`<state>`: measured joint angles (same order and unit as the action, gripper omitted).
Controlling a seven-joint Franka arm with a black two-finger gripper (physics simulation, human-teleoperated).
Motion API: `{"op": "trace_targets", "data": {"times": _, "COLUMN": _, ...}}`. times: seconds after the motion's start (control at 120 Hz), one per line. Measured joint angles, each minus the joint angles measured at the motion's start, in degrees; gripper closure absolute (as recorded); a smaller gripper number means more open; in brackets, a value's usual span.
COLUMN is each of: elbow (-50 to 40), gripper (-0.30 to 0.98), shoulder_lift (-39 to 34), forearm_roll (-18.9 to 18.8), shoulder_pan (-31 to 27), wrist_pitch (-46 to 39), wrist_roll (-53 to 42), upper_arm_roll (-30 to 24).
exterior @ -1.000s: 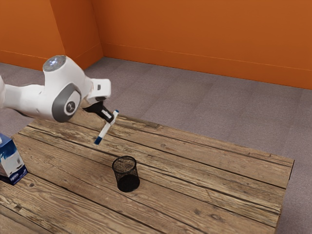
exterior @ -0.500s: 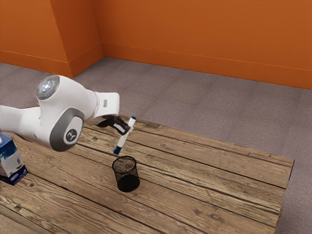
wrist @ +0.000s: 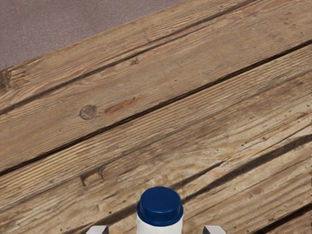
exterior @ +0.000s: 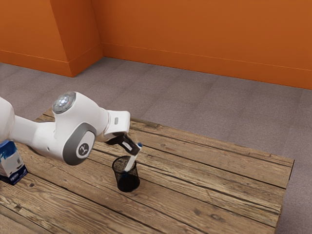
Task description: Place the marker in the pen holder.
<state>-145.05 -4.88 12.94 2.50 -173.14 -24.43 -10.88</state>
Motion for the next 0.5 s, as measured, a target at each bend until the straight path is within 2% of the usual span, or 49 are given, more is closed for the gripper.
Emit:
{"op": "trace_targets", "data": {"times": 0.158, "elbow": 2.59, "gripper": 0.21, "shoulder_lift": -0.05, "forearm_roll": 0.00, "shoulder_pan": 0.38, "wrist_pitch": 2.59, "wrist_roll": 0.11, "upper_arm_roll": -0.05}}
{"op": "trace_targets", "data": {"times": 0.242, "elbow": 17.04, "gripper": 0.14, "shoulder_lift": 2.13, "forearm_roll": -0.64, "shoulder_pan": 1.87, "wrist_pitch": 17.31, "wrist_roll": 0.72, "upper_arm_roll": 5.97}}
{"op": "trace_targets", "data": {"times": 0.367, "elbow": 42.12, "gripper": 0.08, "shoulder_lift": 8.21, "forearm_roll": -5.78, "shoulder_pan": 0.84, "wrist_pitch": 41.90, "wrist_roll": 3.93, "upper_arm_roll": 13.79}}
{"op": "trace_targets", "data": {"times": 0.5, "elbow": 55.61, "gripper": 0.04, "shoulder_lift": 10.23, "forearm_roll": -9.07, "shoulder_pan": -1.62, "wrist_pitch": 61.12, "wrist_roll": 7.68, "upper_arm_roll": 18.30}}
